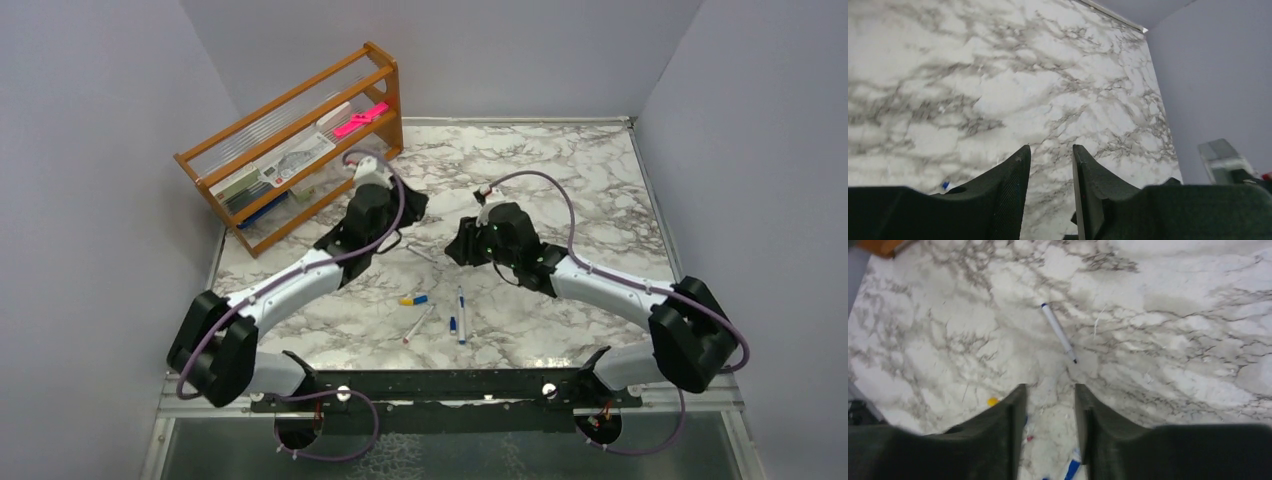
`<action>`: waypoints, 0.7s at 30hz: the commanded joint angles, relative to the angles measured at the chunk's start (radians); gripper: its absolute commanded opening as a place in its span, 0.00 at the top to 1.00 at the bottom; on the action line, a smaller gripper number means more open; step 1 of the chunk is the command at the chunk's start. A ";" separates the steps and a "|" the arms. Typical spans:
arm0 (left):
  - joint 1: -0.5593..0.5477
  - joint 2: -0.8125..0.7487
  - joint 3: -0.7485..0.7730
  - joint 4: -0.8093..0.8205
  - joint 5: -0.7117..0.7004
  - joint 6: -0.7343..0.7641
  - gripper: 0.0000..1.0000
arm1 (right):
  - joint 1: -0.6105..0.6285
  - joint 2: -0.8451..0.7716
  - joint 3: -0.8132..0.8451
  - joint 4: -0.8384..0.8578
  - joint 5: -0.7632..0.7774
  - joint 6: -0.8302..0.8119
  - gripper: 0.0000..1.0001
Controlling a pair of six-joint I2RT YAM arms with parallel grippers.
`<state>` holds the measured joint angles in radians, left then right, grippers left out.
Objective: Insert the pens into the pen caps
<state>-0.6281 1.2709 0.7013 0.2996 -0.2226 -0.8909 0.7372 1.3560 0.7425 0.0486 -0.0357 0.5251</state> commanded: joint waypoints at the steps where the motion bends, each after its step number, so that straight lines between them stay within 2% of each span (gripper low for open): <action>1: -0.007 0.147 0.275 -0.289 0.121 0.403 0.61 | -0.026 0.156 0.124 0.011 0.037 -0.223 0.52; 3: -0.007 0.123 0.280 -0.283 0.096 0.405 0.61 | -0.027 0.261 0.220 -0.026 0.039 -0.331 0.39; 6: -0.001 0.033 0.242 -0.300 0.018 0.367 0.61 | -0.026 0.380 0.306 -0.021 0.041 -0.449 0.34; 14: 0.095 -0.185 0.177 -0.443 0.005 0.336 0.61 | -0.025 0.477 0.328 0.017 -0.029 -0.541 0.36; 21: 0.179 -0.233 0.136 -0.485 0.074 0.340 0.61 | -0.023 0.507 0.296 0.044 -0.121 -0.522 0.40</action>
<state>-0.4892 1.0428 0.8669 -0.1188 -0.1909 -0.5667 0.7074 1.8484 1.0458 0.0498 -0.0738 0.0196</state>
